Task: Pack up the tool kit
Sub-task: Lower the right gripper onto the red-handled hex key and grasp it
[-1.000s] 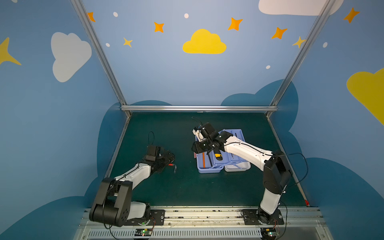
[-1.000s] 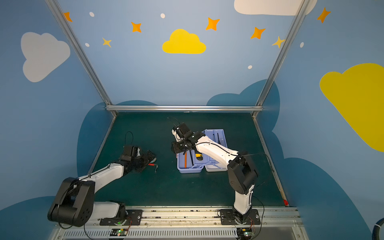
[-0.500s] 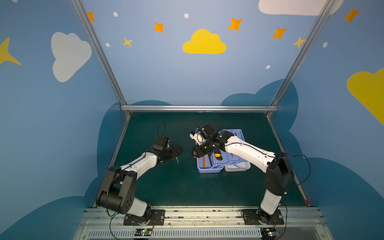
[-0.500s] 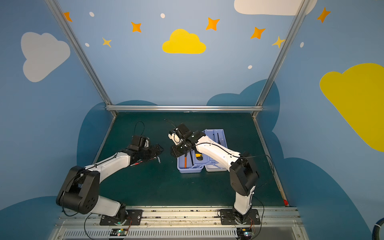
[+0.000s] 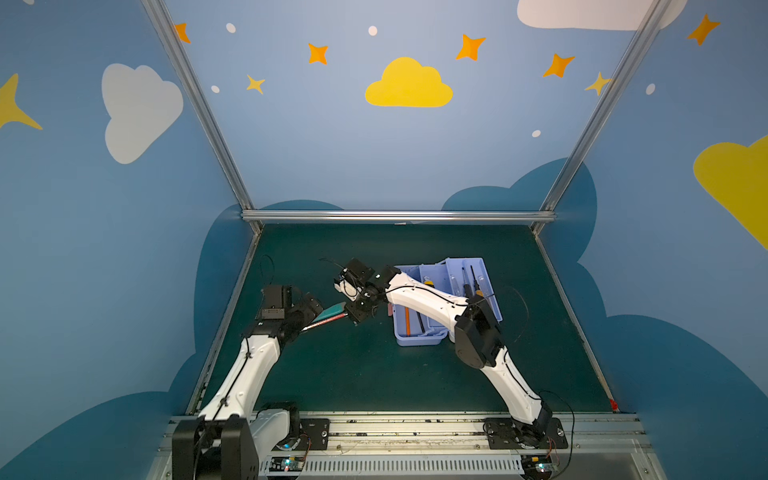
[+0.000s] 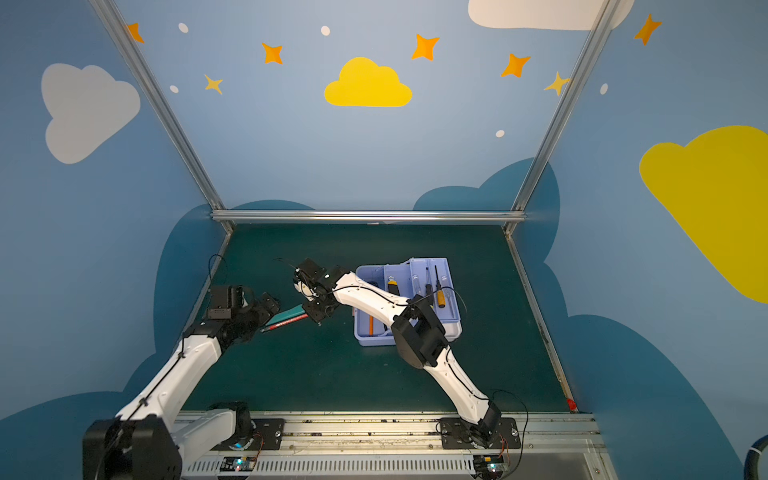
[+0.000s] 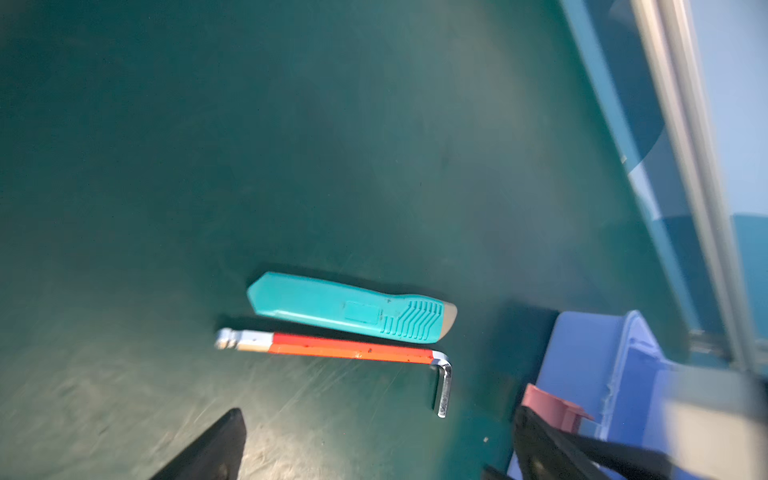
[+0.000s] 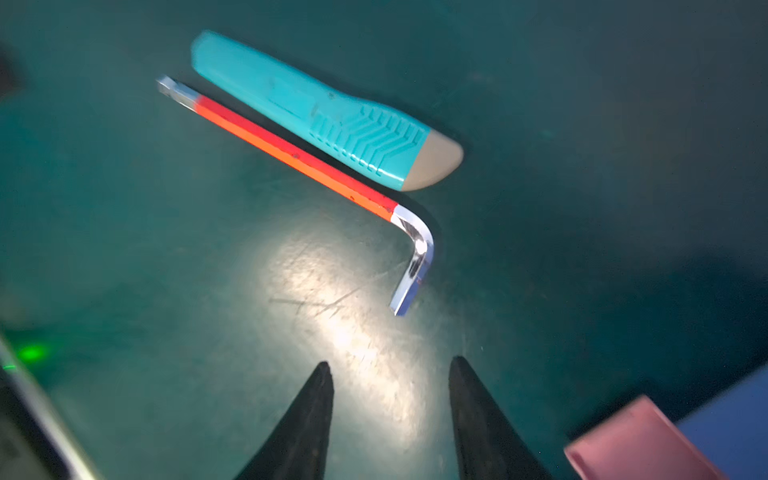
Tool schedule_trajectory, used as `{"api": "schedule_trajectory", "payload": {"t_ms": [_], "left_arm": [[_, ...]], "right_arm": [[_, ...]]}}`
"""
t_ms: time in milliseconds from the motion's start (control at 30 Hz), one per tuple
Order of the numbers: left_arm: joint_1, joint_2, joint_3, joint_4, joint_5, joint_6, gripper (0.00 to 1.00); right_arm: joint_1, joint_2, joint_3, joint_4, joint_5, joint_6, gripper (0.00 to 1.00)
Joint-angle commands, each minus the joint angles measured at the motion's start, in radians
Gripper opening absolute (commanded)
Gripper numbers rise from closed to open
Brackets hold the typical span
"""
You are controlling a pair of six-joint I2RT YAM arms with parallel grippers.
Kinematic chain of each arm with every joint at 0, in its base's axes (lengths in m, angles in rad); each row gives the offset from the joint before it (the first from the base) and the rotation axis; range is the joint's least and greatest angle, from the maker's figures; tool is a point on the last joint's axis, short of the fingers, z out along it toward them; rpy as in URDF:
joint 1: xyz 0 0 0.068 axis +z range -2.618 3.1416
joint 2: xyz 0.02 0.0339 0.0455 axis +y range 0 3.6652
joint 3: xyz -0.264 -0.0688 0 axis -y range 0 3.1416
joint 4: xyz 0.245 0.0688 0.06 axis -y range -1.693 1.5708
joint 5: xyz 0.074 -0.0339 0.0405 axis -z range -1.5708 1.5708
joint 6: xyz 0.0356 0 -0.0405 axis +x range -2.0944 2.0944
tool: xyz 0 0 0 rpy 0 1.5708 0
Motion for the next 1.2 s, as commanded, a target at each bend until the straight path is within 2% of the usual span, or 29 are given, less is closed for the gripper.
{"api": "schedule_trajectory", "payload": {"t_ms": [0,167,400,700,767,933,1167], "left_arm": [[0.024,-0.119,-0.045,-0.037,-0.051,-0.060,1.00],[0.051,-0.259,-0.078,-0.089,-0.092,-0.052,1.00],[0.065,-0.293,-0.087,-0.121,-0.080,-0.052,1.00],[0.072,-0.302,-0.082,-0.140,-0.074,-0.041,1.00],[0.071,-0.309,-0.088,-0.139,-0.075,-0.043,1.00],[0.073,-0.313,-0.096,-0.133,-0.074,-0.046,1.00],[0.074,-0.329,-0.106,-0.136,-0.081,-0.042,1.00]], "right_arm": [[0.011,0.052,0.095,-0.067,0.025,-0.096,0.50],[0.012,0.108,0.125,-0.027,0.012,-0.253,0.51],[0.016,0.155,0.123,0.033,0.071,-0.318,0.52],[0.017,0.203,0.123,0.113,-0.017,-0.321,0.49],[0.015,0.205,0.120,0.122,-0.029,-0.315,0.45],[0.014,0.211,0.119,0.131,-0.014,-0.279,0.23],[0.017,0.152,0.087,-0.024,0.044,-0.139,0.02]]}}
